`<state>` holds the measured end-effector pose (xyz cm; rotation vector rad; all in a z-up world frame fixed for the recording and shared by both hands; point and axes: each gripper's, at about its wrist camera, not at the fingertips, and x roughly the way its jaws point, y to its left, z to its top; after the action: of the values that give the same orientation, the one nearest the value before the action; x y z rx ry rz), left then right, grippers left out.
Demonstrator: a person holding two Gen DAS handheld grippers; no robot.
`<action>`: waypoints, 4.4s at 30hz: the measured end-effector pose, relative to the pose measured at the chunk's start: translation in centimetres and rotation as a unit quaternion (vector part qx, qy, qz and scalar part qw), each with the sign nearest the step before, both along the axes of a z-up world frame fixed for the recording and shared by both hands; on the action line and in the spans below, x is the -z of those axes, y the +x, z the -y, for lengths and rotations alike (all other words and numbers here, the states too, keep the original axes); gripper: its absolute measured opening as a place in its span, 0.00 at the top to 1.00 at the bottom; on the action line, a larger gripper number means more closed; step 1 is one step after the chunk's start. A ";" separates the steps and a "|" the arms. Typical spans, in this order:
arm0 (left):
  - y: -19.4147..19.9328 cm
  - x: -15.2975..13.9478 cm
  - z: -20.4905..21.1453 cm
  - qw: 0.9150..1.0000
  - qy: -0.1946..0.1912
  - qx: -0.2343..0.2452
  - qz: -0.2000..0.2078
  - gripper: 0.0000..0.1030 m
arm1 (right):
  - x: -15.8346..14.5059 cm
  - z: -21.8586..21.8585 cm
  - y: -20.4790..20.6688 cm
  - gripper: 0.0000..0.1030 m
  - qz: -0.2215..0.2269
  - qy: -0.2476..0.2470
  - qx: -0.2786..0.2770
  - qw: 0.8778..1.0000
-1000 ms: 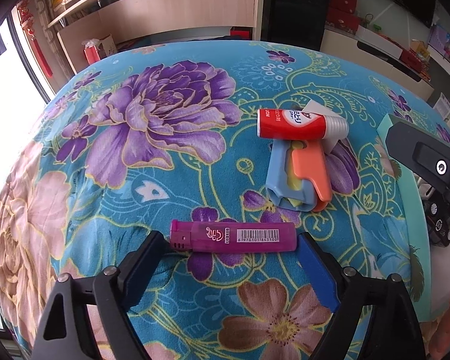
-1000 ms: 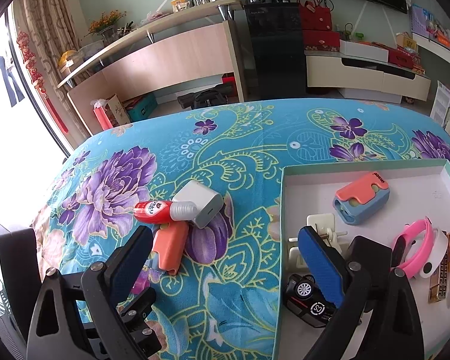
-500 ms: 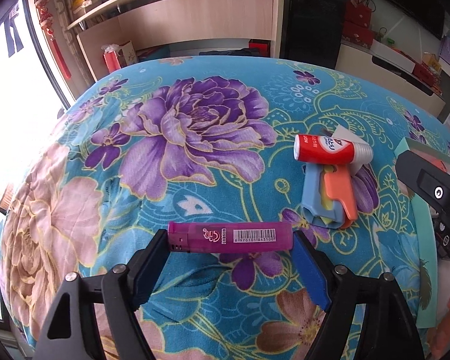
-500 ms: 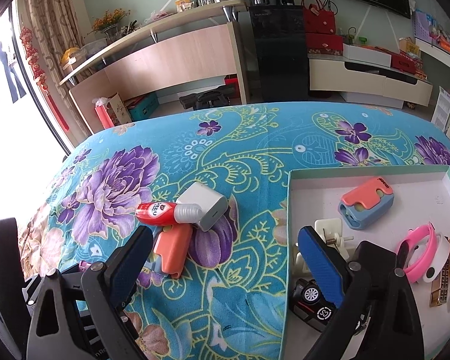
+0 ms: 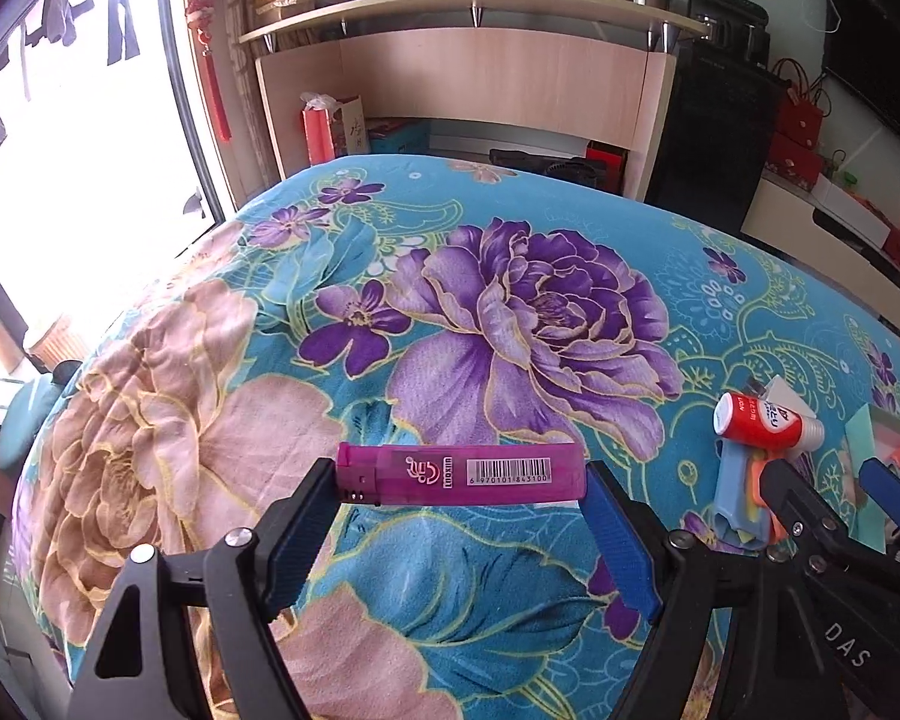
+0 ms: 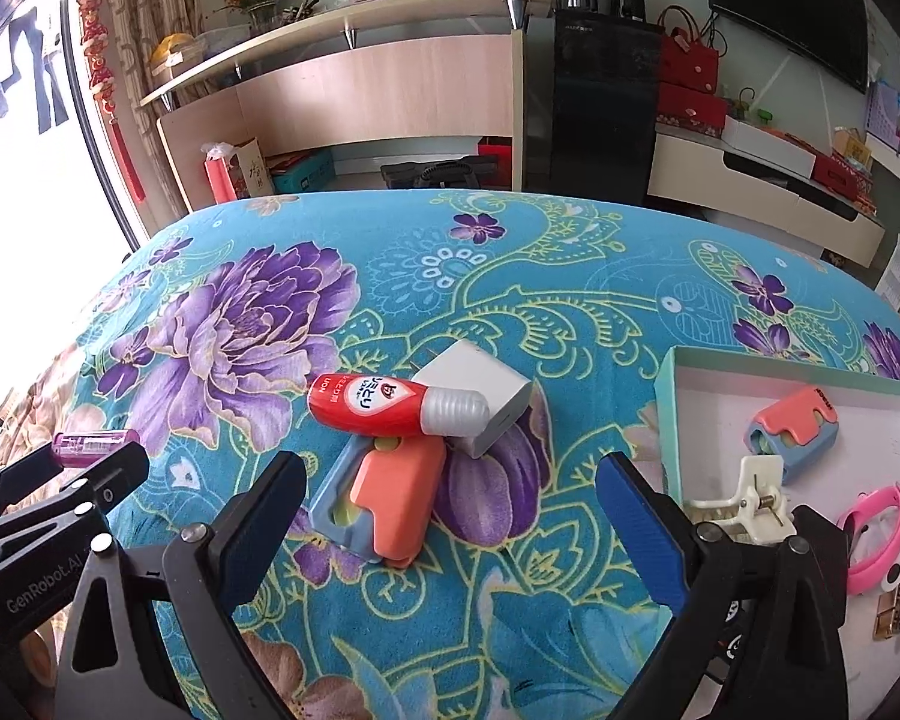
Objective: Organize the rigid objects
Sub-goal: 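Grasp the purple lighter with the left tool while the right tool grasps the red bottle, then carry the lighter and red bottle into the white tray and open both tools, then move both tools back over the white cube and orange-blue toy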
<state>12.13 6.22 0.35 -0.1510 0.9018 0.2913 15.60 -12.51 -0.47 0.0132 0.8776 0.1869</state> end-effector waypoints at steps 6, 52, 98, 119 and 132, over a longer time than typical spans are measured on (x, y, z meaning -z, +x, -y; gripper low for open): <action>0.2 0.9 -2.0 0.999 -0.025 -0.021 -0.006 0.19 | 0.9 -2.7 1.1 0.05 -0.004 -0.026 -0.013 1.000; -0.1 -2.6 2.2 0.999 0.022 0.032 0.024 0.20 | -3.1 8.0 -4.0 0.23 -0.007 -0.033 0.135 0.990; -4.6 -0.7 27.5 0.925 0.003 0.381 -0.013 0.19 | -1.2 23.8 -9.4 0.23 -0.096 -0.003 0.272 0.957; -4.5 -0.1 27.6 0.924 -0.001 0.382 -0.027 0.19 | -0.3 23.8 -8.9 0.23 -0.109 0.008 0.260 0.959; -4.0 -1.5 25.7 0.933 -0.006 0.359 -0.009 0.19 | -1.5 23.5 -9.0 0.23 -0.089 0.003 0.259 0.962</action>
<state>8.08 -19.45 1.90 0.1746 0.9191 -0.3954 6.61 -36.02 0.98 0.2671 1.0235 -0.3055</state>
